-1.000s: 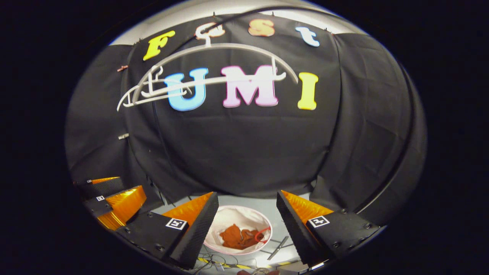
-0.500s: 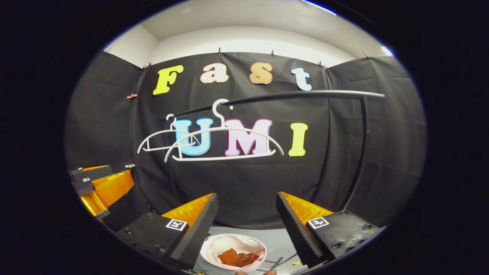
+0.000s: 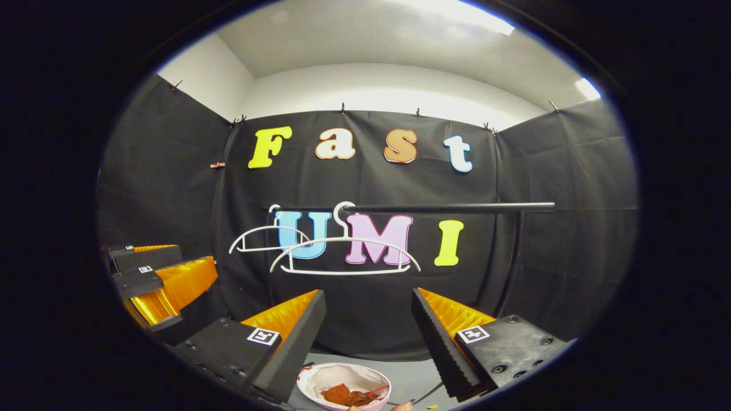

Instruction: Grasp the clothes on the hanger with both hands and then place them into the laundry hamper below.

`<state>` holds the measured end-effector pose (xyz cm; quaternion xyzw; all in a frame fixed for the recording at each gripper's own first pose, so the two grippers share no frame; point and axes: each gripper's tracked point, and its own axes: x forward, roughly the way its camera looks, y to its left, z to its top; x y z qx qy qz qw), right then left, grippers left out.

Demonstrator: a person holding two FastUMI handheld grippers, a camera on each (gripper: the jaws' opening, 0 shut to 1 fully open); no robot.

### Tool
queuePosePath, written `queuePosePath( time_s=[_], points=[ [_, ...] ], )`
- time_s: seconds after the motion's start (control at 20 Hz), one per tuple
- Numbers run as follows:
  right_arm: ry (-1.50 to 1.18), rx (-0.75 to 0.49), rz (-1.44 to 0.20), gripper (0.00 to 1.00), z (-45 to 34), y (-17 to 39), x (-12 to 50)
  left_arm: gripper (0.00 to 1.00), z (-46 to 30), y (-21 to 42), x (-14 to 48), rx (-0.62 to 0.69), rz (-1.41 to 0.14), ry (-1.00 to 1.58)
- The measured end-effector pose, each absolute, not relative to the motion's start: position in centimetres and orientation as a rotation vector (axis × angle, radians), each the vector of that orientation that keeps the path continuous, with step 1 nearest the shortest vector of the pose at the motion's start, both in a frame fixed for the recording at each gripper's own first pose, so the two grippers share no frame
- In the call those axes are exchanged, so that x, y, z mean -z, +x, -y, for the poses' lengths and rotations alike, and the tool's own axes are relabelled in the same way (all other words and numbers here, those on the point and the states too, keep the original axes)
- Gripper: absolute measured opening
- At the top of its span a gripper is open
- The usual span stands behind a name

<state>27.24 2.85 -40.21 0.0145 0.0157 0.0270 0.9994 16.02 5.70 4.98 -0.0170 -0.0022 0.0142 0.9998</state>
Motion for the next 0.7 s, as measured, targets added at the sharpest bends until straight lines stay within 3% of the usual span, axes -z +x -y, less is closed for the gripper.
queuePosePath(
  time_s=[0.05, 0.7],
  points=[
    [0.032, -0.051, -0.025, 0.94, -2.8, 27.5, 40.0, 0.95, -5.5, 15.9, -5.1, -0.031, 0.008, -0.035],
    [0.011, -0.073, 0.043, 0.97, -2.0, 28.4, 38.8, 0.95, -6.3, 15.9, -5.3, -0.096, 0.022, -0.007]
  ],
)
